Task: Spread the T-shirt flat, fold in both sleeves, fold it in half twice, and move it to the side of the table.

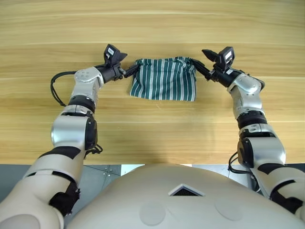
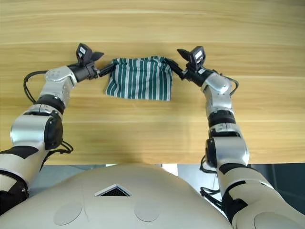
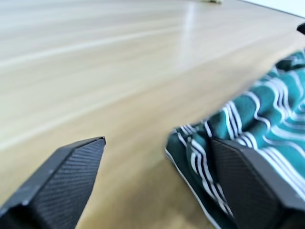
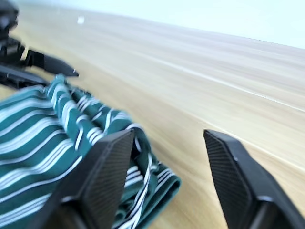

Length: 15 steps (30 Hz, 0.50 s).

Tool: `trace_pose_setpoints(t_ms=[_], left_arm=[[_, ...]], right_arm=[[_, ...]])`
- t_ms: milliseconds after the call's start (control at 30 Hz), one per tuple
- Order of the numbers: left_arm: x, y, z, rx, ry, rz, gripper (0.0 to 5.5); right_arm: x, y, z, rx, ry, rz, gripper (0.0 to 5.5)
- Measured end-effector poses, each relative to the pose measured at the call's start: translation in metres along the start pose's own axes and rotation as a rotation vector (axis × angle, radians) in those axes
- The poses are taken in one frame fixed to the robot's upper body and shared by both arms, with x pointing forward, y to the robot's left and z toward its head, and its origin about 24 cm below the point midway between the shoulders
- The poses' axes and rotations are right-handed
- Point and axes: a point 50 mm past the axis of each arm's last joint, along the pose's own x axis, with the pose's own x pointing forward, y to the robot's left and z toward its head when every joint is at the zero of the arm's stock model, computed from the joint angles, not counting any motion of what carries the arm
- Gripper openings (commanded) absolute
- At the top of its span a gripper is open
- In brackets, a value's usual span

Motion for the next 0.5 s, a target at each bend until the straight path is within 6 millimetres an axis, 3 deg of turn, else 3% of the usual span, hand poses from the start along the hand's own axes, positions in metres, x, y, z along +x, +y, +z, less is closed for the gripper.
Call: trace_pose_setpoints(t_ms=[133, 300, 367, 433, 500], left_arm=[[0.007, 0.006, 0.016, -0.028, -0.037, 0.077, 4.78], [0.020, 0.009, 0.033, -0.060, -0.043, 0.202, 4.78], [0.023, 0.009, 0.037, -0.064, -0.054, 0.237, 4.56], [0.021, 0.005, 0.050, -0.044, -0.200, 0.148, 4.27], [0.016, -0.004, 0.071, 0.054, -0.409, -0.025, 3.96]], right_arm=[[0.007, -0.005, -0.001, 0.074, 0.007, -0.050, 3.95], [0.009, -0.002, -0.011, 0.136, -0.004, -0.076, 4.94], [0.007, -0.005, -0.006, 0.128, -0.054, -0.079, 4.98], [0.006, -0.004, 0.006, 0.090, -0.147, -0.033, 4.98], [0.007, 0.001, 0.021, 0.023, -0.251, 0.041, 4.64]])
